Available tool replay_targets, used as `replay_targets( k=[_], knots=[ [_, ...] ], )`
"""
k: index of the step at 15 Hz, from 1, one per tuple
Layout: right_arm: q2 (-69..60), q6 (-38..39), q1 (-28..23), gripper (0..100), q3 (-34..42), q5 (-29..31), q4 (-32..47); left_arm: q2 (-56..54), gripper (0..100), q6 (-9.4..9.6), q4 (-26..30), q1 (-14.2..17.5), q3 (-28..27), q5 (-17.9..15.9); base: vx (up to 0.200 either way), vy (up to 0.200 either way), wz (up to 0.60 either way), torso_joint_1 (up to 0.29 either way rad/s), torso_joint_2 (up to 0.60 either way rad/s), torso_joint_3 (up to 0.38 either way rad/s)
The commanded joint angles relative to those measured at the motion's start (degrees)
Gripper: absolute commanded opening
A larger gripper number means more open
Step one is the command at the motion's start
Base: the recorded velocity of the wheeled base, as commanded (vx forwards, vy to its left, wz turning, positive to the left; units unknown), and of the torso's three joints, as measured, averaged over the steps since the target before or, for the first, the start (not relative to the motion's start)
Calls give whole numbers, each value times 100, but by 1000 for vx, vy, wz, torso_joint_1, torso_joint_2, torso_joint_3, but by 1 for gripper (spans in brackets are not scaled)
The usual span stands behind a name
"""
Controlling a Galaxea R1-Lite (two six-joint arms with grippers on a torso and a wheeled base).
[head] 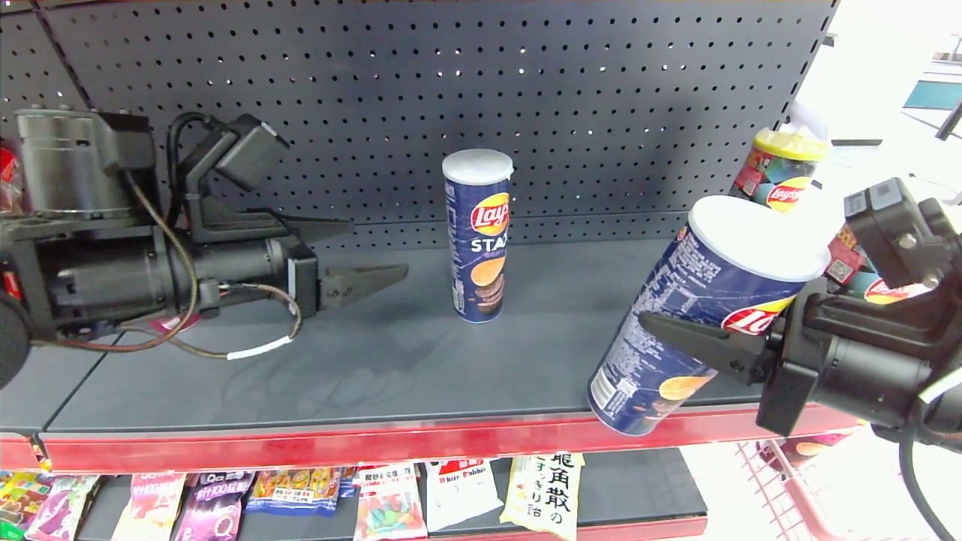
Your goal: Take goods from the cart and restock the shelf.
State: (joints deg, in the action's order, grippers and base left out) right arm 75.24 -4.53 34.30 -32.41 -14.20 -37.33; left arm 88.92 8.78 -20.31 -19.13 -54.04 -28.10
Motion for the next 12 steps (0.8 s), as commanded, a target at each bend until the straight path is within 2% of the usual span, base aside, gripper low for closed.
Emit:
replay_targets(
  k=[1,3,4,5,6,9,12],
  knots=[
    [8,-4,-29,0,7,-4,-3,785,100,-8,-193,-197,-520,50,0,0,0,0,0,0],
    [35,-4,-29,0,-10,-4,-11,1251,100,-34,-219,-399,-1117,59,0,0,0,0,0,0],
    [43,-4,-29,0,-10,-4,-3,1427,100,-34,-219,-408,-1346,94,0,0,0,0,0,0],
    [43,-4,-29,0,-10,-4,-3,1427,100,-34,-219,-408,-1346,94,0,0,0,0,0,0],
    [52,-4,-29,0,-10,-4,-3,1673,100,-34,-210,-434,-1697,120,0,0,0,0,0,0],
    [61,-4,-64,0,-10,-4,-3,1875,100,-43,-210,-504,-1988,129,0,0,0,0,0,0],
    [87,-4,-64,0,-10,-4,-3,1989,100,-52,-201,-724,-2207,182,0,0,0,0,0,0]
  ],
)
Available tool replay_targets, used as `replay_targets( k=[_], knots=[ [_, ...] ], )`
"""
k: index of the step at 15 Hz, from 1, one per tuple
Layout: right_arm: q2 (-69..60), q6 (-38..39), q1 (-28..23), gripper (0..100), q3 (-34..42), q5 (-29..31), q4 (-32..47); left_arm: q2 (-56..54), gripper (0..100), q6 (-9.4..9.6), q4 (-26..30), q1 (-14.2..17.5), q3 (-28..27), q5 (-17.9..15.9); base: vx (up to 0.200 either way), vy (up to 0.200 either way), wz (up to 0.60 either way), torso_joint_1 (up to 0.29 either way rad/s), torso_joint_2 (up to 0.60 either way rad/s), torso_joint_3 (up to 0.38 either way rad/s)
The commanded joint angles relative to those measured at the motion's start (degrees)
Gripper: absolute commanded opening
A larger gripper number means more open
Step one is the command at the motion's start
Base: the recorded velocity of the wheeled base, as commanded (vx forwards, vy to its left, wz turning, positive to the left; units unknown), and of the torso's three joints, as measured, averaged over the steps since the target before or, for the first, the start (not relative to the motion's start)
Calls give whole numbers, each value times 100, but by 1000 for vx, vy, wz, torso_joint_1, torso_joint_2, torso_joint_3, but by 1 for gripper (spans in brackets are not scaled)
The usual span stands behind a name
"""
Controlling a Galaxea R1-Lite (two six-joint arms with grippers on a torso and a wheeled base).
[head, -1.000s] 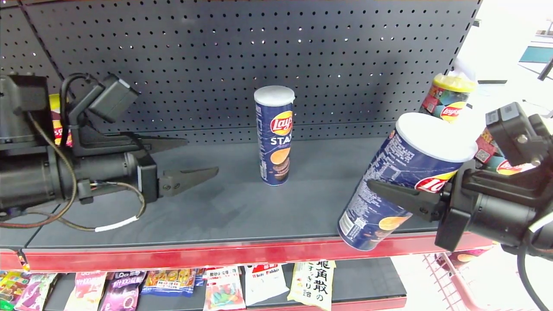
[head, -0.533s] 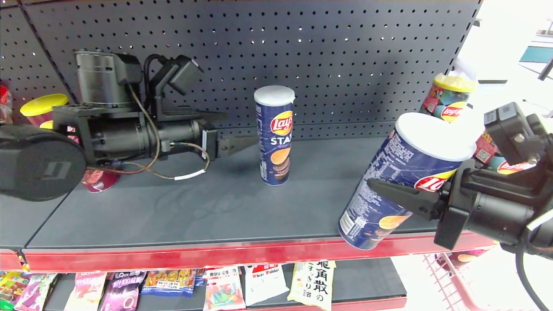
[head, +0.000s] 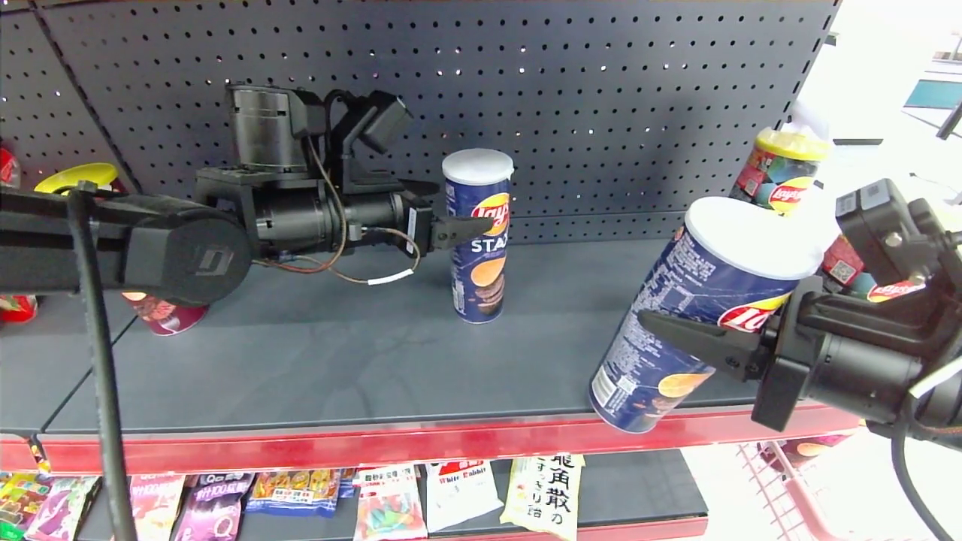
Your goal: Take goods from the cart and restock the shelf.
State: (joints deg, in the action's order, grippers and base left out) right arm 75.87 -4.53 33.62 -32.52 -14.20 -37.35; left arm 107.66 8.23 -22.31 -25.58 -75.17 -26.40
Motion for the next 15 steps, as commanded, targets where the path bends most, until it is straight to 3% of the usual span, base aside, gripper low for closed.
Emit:
replay_targets(
  k=[1,4,10,11,15],
  knots=[
    [24,-4,-5,0,0,-4,-9,151,100,-5,-2,-123,-139,21,0,0,0,0,0,0],
    [6,-4,-5,0,9,5,0,476,100,3,-19,-229,-437,259,0,0,0,0,0,0],
    [-2,-4,-49,0,0,14,0,766,100,-5,-28,-360,-727,267,0,0,0,0,0,0],
    [-2,-4,-49,0,0,14,0,783,0,-5,-19,-369,-736,241,0,0,0,0,0,0],
    [6,-4,-84,0,9,5,0,669,0,-5,7,-369,-578,4,0,0,0,0,0,0]
  ],
)
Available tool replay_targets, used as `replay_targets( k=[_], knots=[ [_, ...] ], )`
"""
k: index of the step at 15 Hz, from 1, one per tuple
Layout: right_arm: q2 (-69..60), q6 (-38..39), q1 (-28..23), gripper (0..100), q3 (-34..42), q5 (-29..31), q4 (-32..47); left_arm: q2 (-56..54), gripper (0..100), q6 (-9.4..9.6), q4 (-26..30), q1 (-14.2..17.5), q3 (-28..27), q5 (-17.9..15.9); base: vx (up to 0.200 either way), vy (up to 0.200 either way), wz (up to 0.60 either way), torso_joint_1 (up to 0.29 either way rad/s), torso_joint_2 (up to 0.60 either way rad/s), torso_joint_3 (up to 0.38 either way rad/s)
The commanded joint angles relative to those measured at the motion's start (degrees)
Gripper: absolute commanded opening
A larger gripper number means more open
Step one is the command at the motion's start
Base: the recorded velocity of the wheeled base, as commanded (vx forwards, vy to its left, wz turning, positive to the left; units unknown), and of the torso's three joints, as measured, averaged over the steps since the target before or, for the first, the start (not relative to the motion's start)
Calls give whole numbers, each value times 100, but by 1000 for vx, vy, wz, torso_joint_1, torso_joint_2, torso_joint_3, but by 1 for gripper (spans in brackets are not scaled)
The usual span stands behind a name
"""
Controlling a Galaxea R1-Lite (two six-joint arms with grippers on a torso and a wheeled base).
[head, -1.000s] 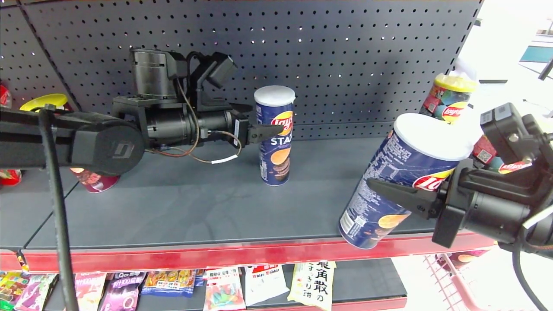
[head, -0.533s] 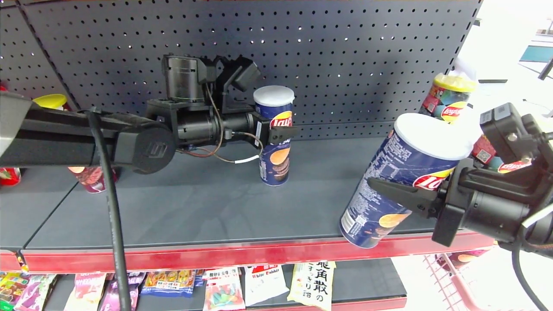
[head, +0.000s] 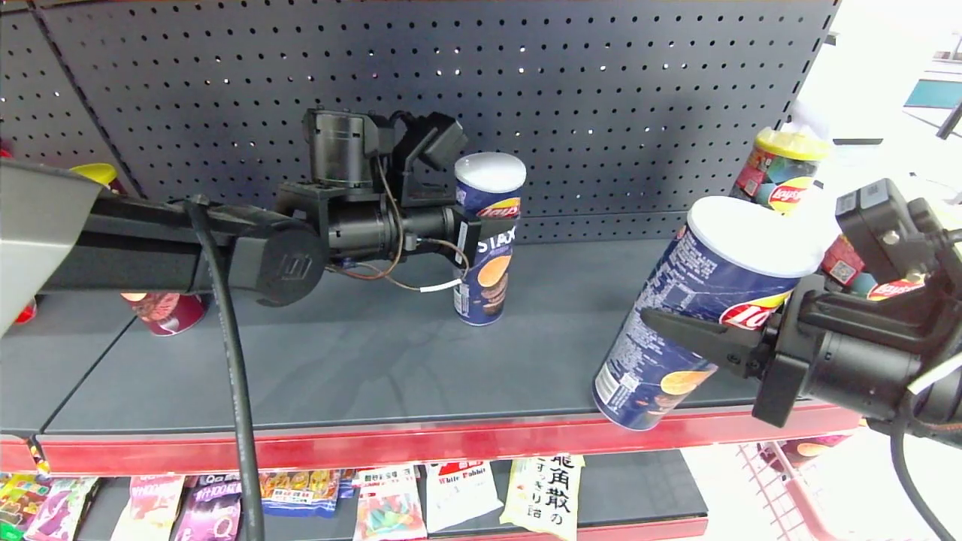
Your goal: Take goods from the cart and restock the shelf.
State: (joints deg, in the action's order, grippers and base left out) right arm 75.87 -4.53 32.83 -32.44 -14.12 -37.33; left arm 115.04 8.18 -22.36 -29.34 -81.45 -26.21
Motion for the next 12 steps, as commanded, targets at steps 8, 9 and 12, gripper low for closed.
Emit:
replay_targets(
  k=[8,9,12],
  knots=[
    [6,-4,-5,0,10,-3,-3,-799,0,35,-5,333,665,-1369,0,0,0,0,0,0],
    [6,-4,-5,0,10,-3,-3,-861,0,43,3,333,718,-1589,0,0,0,0,0,0],
    [15,-4,-5,0,10,-3,-3,-869,0,439,3,333,894,-2064,0,0,0,0,0,0]
  ],
)
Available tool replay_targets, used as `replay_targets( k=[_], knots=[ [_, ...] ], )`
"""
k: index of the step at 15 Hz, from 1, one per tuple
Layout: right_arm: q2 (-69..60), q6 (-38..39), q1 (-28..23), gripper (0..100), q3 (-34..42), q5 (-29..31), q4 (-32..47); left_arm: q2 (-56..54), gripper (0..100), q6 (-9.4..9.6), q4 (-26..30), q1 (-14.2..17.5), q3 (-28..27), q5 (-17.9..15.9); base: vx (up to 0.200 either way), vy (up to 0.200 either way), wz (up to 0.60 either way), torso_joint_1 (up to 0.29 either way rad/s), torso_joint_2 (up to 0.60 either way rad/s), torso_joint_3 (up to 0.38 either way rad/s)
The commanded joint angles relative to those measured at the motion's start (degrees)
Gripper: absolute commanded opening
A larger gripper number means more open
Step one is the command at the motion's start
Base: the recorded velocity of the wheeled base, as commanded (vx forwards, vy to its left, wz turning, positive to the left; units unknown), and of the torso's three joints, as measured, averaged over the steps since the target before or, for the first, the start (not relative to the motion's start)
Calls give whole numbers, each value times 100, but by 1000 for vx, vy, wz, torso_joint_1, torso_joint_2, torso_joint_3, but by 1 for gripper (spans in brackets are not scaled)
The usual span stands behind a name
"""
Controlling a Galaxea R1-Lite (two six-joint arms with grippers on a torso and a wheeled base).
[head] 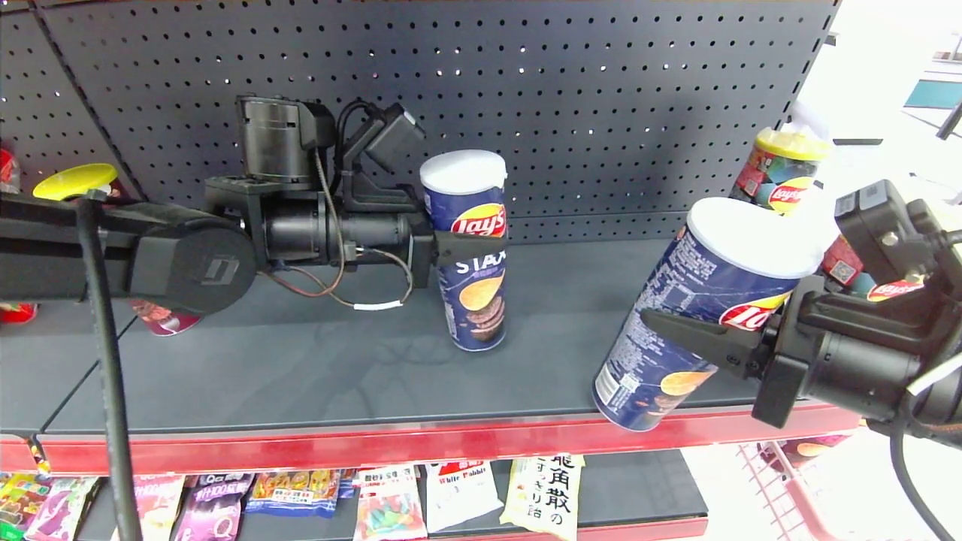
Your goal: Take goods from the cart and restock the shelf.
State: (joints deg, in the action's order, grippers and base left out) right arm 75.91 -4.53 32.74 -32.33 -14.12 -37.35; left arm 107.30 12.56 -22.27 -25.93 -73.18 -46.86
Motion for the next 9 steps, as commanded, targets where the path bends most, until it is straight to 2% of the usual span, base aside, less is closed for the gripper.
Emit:
replay_targets(
  k=[1,2,4,5,9],
  knots=[
    [3,-4,4,0,-10,-3,0,-95,0,159,12,-9,129,-174,0,0,0,0,0,0],
    [-6,-4,4,0,-28,-3,-9,-95,0,265,12,-9,164,-306,0,0,0,0,0,0],
    [-24,-4,4,0,-72,-12,-9,-87,0,362,12,-35,234,-429,0,0,0,0,0,0],
    [-24,-4,4,0,-98,-12,0,-95,0,406,12,-35,331,-623,0,0,0,0,0,0],
    [-32,-4,4,0,-107,-12,-9,-113,0,485,12,-70,647,-825,0,0,0,0,0,0]
  ],
)
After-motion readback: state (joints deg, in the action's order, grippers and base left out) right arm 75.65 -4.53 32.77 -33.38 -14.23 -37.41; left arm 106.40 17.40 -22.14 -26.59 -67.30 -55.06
